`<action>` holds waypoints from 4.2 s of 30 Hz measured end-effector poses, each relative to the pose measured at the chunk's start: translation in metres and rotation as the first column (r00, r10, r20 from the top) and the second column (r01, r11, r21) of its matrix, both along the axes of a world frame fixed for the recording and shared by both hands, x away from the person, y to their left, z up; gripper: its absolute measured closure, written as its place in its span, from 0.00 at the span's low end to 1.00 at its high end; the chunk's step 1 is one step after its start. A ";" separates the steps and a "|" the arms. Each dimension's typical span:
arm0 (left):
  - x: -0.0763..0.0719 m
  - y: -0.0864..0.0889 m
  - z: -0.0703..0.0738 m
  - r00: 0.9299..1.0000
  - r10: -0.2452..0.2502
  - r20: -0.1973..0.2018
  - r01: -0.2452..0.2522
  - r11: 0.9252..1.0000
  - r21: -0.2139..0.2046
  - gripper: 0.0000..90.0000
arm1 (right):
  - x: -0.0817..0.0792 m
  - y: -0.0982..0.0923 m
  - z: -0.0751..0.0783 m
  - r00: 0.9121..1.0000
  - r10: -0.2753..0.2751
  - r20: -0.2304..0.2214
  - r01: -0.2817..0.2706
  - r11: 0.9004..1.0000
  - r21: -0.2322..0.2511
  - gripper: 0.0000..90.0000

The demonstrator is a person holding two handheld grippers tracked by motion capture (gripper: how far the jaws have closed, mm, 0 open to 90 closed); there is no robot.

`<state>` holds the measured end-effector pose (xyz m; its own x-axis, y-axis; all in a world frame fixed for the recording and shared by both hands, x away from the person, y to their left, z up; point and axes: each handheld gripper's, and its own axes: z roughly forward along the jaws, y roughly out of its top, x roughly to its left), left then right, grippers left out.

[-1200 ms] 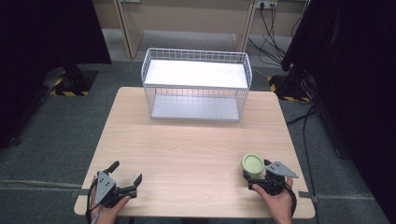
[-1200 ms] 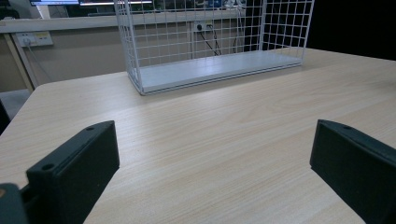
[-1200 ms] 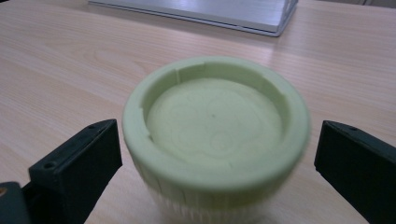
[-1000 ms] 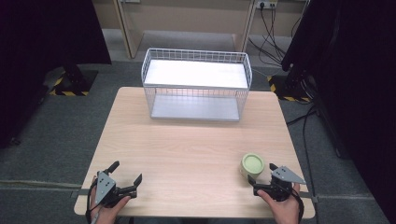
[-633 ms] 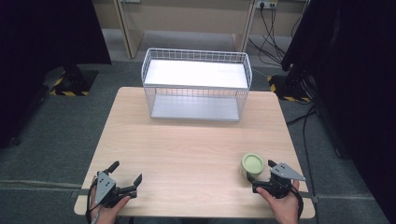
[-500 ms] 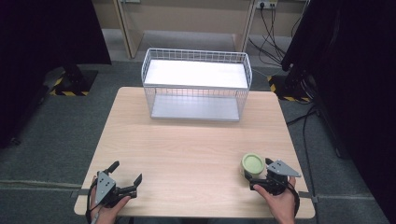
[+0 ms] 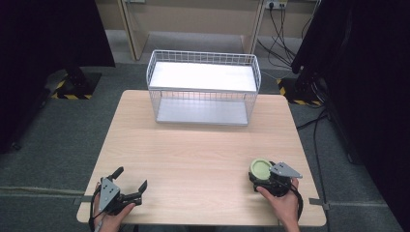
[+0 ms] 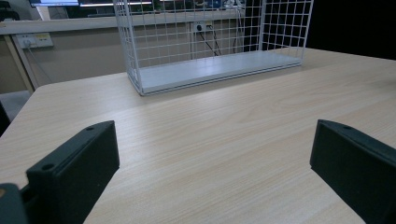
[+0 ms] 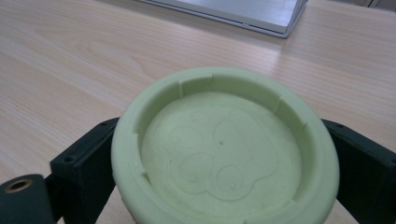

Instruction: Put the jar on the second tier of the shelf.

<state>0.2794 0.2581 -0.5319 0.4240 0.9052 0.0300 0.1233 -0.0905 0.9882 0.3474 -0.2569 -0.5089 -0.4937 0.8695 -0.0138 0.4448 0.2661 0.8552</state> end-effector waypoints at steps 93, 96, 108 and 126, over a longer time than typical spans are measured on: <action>0.000 0.000 0.000 1.000 -0.005 0.001 0.005 1.000 0.005 0.01 | 0.063 0.089 0.097 0.936 0.035 0.351 -0.085 0.988 0.129 0.13; 0.000 0.000 0.000 1.000 -0.005 0.001 0.005 1.000 0.005 0.01 | 0.067 0.091 0.100 0.934 0.032 0.355 -0.084 0.988 0.133 0.13; 0.000 0.000 0.000 1.000 -0.006 0.000 0.006 1.000 0.006 0.01 | 0.082 0.098 0.120 0.923 0.018 0.385 -0.080 0.986 0.145 0.13; 0.000 0.000 0.000 1.000 -0.006 -0.001 0.006 1.000 0.006 0.01 | 0.101 0.107 0.137 0.915 0.002 0.404 -0.072 0.985 0.159 0.13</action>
